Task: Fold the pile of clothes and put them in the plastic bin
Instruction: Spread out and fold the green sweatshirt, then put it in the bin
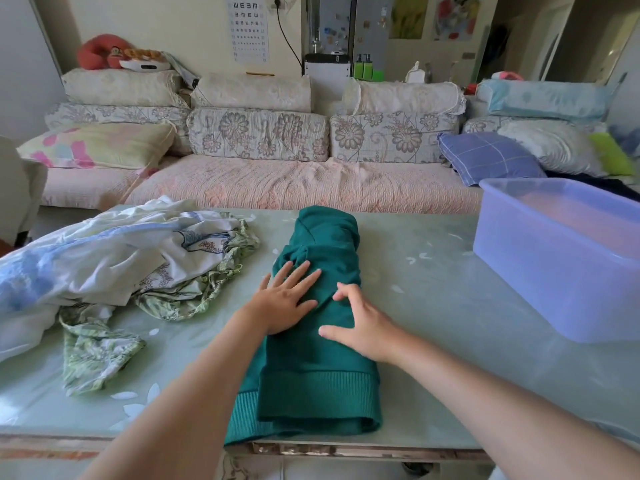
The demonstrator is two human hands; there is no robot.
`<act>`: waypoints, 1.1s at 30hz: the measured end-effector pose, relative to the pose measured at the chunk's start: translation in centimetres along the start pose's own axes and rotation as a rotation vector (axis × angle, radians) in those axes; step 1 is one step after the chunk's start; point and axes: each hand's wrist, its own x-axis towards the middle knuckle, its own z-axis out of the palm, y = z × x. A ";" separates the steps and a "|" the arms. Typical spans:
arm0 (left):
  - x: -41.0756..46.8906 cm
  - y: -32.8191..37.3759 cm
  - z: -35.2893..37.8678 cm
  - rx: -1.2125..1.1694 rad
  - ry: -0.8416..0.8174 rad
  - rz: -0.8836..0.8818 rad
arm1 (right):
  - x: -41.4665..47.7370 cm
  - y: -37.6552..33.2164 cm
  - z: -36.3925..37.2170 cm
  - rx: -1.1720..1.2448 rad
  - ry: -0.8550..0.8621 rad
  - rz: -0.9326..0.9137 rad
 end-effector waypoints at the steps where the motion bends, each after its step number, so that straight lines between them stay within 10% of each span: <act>1: -0.2 -0.3 0.2 0.011 0.021 -0.006 | -0.2 0.4 -0.3 -0.055 -0.003 -0.040; 7: -0.8 0.1 0.9 0.186 0.152 -0.059 | -1.3 0.7 -2.1 -0.373 -0.113 -0.317; 11: -1.9 1.0 -0.4 0.326 0.400 0.321 | -2.1 0.1 -2.9 -0.675 -0.320 -0.397; 14: -3.7 0.7 0.0 0.118 0.068 0.338 | -3.0 0.0 -2.8 -0.732 -0.407 -0.330; 17: -5.4 -0.1 0.2 0.096 -0.159 0.181 | -4.0 -0.4 -2.5 -0.703 -0.350 -0.405; 29: -7.8 1.4 -2.3 0.028 -0.044 0.299 | -5.2 0.5 -4.9 -0.199 0.060 -0.583; 33: -8.3 2.8 -2.9 -0.441 -0.122 0.220 | -5.3 1.2 -6.2 0.050 0.221 -0.435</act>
